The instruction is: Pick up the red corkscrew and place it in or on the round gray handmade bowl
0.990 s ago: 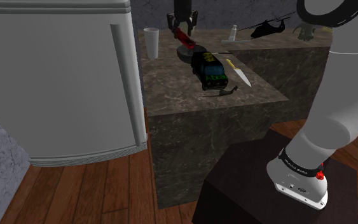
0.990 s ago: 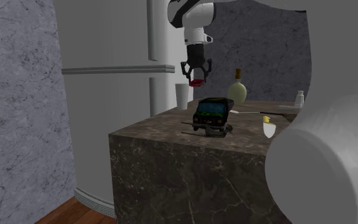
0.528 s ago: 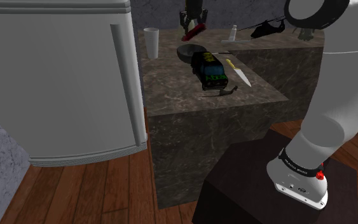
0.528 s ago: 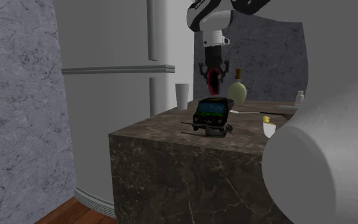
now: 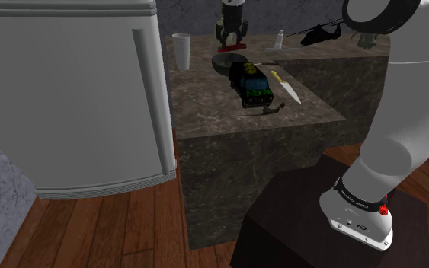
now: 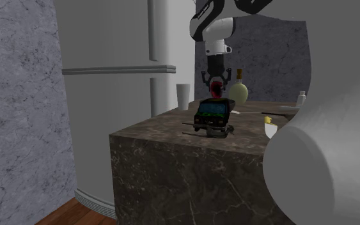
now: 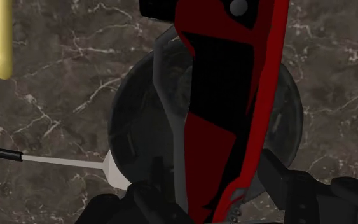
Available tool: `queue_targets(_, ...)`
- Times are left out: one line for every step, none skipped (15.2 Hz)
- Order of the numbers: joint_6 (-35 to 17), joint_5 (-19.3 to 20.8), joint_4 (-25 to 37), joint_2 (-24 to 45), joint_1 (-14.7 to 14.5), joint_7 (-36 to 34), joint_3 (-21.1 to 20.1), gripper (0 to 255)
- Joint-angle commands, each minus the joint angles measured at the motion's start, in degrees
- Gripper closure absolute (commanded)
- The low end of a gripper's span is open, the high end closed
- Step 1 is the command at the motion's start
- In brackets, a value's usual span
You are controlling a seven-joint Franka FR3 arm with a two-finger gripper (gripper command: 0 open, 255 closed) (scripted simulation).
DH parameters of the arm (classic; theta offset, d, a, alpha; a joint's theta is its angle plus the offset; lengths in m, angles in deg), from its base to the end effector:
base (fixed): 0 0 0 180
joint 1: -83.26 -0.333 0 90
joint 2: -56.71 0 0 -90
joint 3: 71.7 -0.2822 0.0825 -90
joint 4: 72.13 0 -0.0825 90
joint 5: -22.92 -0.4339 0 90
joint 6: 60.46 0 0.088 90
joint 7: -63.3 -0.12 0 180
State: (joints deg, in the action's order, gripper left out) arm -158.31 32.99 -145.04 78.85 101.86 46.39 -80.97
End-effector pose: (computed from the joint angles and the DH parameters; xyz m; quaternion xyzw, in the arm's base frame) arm 0.6996 -0.1524 0.4952 0.9726 -0.2236 0.0303 0.0552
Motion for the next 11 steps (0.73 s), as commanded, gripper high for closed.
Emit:
queue_targets(-1.7,0.0,-1.8,-0.2,0.1,-0.1,0.0,255)
queue_targets(-2.5,0.0,-2.7,-0.3,0.2,-0.2,0.0,255)
queue_targets(-3.3,0.0,-3.6,-0.4,0.3,-0.3,0.0,255)
queue_targets(-4.1,0.0,-4.5,-0.4,0.3,-0.4,0.1,255)
queue_targets(-4.9,0.0,-5.4,-0.5,0.3,-0.5,0.1,255)
queue_targets(-6.0,0.1,-6.5,-0.6,0.4,-0.6,0.1,255)
queue_targets(-6.0,0.1,-6.5,-0.6,0.4,-0.6,0.1,255)
queue_targets(-6.0,0.1,-6.5,-0.6,0.4,-0.6,0.1,255)
queue_targets(-6.0,0.1,-6.5,-0.6,0.4,-0.6,0.1,255)
queue_targets(-6.0,0.1,-6.5,-0.6,0.4,-0.6,0.1,255)
queue_targets(-6.0,0.1,-6.5,-0.6,0.4,-0.6,0.1,255)
